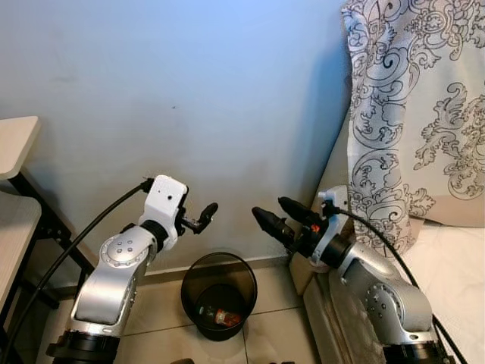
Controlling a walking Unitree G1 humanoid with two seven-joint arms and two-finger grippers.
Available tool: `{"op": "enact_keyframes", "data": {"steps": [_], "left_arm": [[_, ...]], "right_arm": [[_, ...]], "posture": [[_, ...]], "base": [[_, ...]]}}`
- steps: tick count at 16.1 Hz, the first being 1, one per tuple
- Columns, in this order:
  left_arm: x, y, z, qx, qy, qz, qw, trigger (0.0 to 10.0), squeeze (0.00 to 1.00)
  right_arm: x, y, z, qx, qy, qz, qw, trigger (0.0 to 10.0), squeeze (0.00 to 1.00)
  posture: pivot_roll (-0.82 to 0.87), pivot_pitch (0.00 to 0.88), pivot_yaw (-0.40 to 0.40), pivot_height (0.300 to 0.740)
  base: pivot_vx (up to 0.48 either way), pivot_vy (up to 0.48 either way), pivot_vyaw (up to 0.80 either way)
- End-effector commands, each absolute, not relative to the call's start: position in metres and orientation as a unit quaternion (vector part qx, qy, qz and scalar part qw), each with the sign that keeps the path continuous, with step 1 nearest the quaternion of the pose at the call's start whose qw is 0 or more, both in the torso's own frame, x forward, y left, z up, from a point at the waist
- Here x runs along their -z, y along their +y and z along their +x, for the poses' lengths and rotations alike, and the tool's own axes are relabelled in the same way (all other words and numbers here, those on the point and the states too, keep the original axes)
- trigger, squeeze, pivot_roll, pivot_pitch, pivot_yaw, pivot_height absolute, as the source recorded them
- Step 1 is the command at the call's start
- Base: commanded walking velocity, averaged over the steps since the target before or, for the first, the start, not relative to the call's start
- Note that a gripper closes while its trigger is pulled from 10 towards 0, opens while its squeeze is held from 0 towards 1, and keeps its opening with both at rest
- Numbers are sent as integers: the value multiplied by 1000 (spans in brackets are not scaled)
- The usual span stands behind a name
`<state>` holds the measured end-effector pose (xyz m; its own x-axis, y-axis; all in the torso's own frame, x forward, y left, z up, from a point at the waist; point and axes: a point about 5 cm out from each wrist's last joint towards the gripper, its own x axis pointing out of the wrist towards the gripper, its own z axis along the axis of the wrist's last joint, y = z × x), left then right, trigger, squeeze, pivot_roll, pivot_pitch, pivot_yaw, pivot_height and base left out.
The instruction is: Clean up the room
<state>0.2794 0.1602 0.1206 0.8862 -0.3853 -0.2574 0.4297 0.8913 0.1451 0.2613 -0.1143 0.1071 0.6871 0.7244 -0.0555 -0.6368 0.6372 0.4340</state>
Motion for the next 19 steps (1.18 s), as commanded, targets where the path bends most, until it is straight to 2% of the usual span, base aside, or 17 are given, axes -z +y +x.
{"op": "enact_keyframes", "data": {"steps": [1, 3, 4, 7, 8, 9, 12, 14, 19], "left_arm": [[-125, 161, 279, 213, 102, 105, 966, 10000, 0], [-125, 157, 277, 234, 102, 127, 958, 10000, 0], [-116, 165, 279, 198, 129, 132, 963, 10000, 0], [-114, 167, 279, 186, 130, 125, 966, 10000, 0], [-115, 166, 279, 191, 127, 129, 965, 10000, 0], [-116, 166, 279, 192, 119, 133, 965, 10000, 0], [-116, 165, 280, 192, 119, 125, 966, 10000, 0], [-119, 164, 282, 190, 114, 129, 967, 10000, 0], [-119, 165, 283, 185, 113, 122, 969, 10000, 0]], "right_arm": [[-113, -114, 260, -386, 105, 191, 896, 10000, 1000], [-111, -114, 259, -385, 111, 185, 897, 10000, 1000], [-105, -113, 257, -381, 123, 182, 898, 10000, 1000], [-103, -113, 256, -380, 133, 182, 897, 10000, 1000], [-103, -113, 256, -377, 135, 185, 897, 10000, 945], [-102, -114, 257, -372, 138, 184, 899, 10000, 694], [-102, -114, 259, -367, 136, 179, 902, 10000, 667], [-103, -115, 260, -365, 136, 178, 904, 10000, 596], [-101, -116, 259, -359, 140, 175, 906, 10000, 588]], "posture": [[0, 0, 28, 740], [9, 0, 24, 740], [0, 0, 28, 740], [1, 0, 26, 740], [4, 0, 25, 740], [-1, 0, 26, 740], [-5, 0, 25, 740], [0, 0, 24, 740], [0, 0, 21, 740]], "base": [[0, 0, -506], [0, 0, -509], [0, 0, -513], [0, 0, -615], [0, 0, -656], [0, 0, -669], [0, 205, -671], [0, 0, -669], [0, 0, -671]]}}
